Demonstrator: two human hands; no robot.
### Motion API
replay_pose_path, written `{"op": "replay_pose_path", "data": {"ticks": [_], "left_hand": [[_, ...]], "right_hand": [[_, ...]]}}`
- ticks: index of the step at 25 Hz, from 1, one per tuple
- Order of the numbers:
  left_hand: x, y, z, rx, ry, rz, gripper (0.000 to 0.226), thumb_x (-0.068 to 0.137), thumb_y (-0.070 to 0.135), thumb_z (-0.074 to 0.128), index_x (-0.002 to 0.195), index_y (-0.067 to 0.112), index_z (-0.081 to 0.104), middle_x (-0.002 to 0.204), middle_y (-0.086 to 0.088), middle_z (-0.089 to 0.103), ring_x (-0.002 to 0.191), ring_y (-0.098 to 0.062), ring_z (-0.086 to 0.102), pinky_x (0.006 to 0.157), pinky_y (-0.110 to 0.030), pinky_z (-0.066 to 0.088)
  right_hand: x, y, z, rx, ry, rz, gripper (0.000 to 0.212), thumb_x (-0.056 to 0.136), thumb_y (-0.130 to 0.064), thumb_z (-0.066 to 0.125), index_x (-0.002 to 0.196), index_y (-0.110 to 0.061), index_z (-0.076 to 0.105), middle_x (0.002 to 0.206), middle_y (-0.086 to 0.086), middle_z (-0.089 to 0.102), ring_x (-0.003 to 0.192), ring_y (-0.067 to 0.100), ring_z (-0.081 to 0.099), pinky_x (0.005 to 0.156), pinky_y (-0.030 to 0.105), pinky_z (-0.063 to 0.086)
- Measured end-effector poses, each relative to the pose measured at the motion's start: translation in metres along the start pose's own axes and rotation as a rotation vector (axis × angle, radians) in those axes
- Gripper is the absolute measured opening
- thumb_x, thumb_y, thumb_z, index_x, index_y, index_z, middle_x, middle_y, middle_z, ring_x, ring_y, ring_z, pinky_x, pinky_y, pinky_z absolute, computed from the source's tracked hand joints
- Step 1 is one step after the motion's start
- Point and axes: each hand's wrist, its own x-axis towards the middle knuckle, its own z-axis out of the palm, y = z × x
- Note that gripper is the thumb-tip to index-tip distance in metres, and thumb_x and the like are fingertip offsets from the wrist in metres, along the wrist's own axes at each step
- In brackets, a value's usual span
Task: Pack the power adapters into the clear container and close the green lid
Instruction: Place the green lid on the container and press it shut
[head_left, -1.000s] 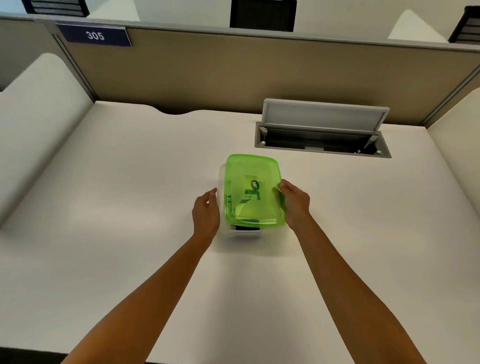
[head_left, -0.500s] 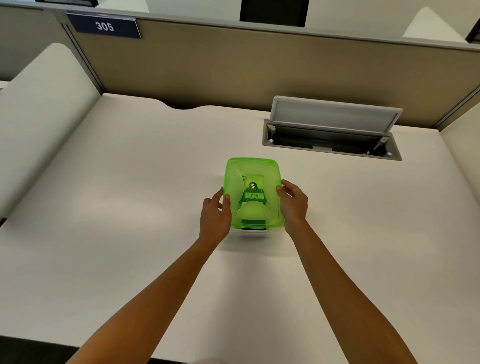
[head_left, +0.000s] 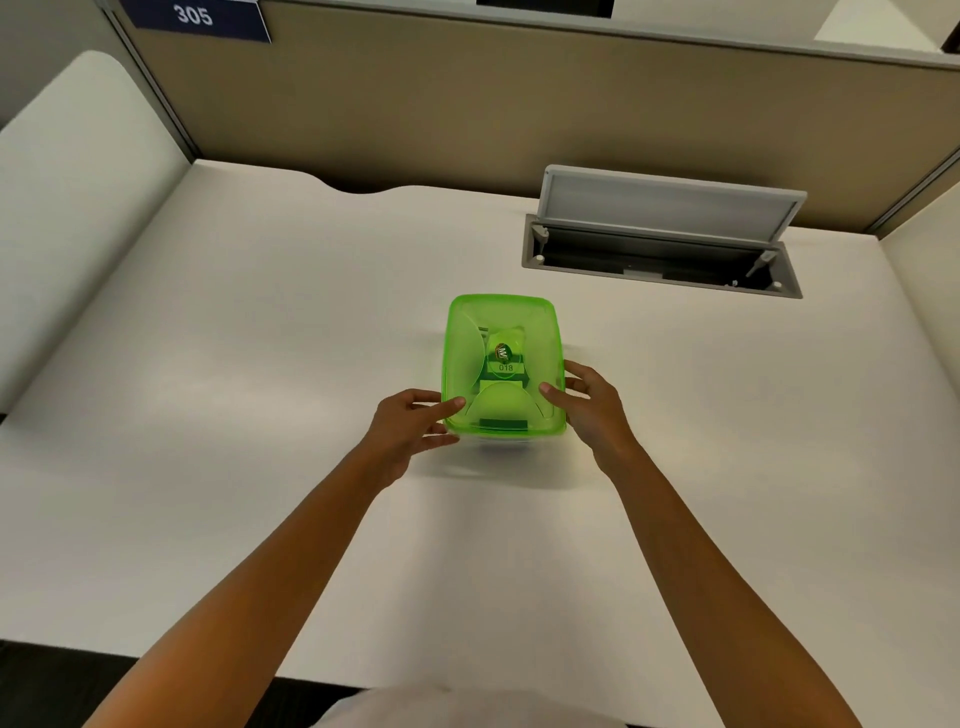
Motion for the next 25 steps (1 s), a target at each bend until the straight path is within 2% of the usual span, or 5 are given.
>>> {"op": "replay_pose_path", "data": {"ticks": [3,7,10,15,25], "left_hand": [[-0.002,-0.006,-0.003,-0.074,-0.023,0.003,0.051,0.077,0.003,0.08,0.121,-0.008,0.057,0.108,-0.029,0.063,0.091,-0.033,0.064,0.071,-0.034,0.063],[-0.004,-0.014,-0.004,-0.14,-0.041,0.036,0.045,0.08,-0.004,0.074,0.121,-0.007,0.057,0.105,-0.024,0.07,0.084,-0.028,0.073,0.072,-0.031,0.062],[-0.003,-0.015,-0.003,-0.17,-0.043,0.036,0.041,0.081,-0.004,0.074,0.118,-0.006,0.058,0.105,-0.025,0.07,0.08,-0.026,0.075,0.069,-0.03,0.062],[-0.003,-0.014,-0.003,-0.179,-0.047,0.029,0.04,0.081,-0.004,0.074,0.117,-0.005,0.057,0.101,-0.023,0.071,0.079,-0.025,0.075,0.068,-0.031,0.062],[-0.003,-0.015,-0.001,-0.183,-0.041,0.038,0.033,0.082,-0.005,0.072,0.111,-0.001,0.058,0.094,-0.022,0.07,0.074,-0.024,0.075,0.066,-0.033,0.062]], "right_hand": [[-0.008,0.011,-0.003,0.044,-0.024,0.05,0.054,0.082,-0.025,0.078,0.132,-0.019,0.059,0.123,0.009,0.066,0.113,0.026,0.064,0.093,0.042,0.054],[-0.018,0.022,-0.004,0.131,-0.018,0.113,0.05,0.082,-0.026,0.078,0.127,-0.01,0.062,0.119,0.013,0.07,0.112,0.026,0.067,0.096,0.04,0.055],[-0.024,0.027,-0.004,0.191,0.002,0.129,0.049,0.08,-0.025,0.08,0.122,-0.006,0.063,0.116,0.013,0.07,0.106,0.024,0.068,0.088,0.036,0.058],[-0.032,0.033,-0.001,0.331,0.051,0.177,0.046,0.077,-0.022,0.083,0.111,0.0,0.063,0.099,0.011,0.066,0.081,0.016,0.065,0.078,0.027,0.058],[-0.036,0.037,0.013,0.301,0.189,0.078,0.042,0.081,-0.015,0.079,0.113,0.007,0.064,0.112,0.027,0.068,0.085,0.025,0.068,0.077,0.029,0.058]]}}
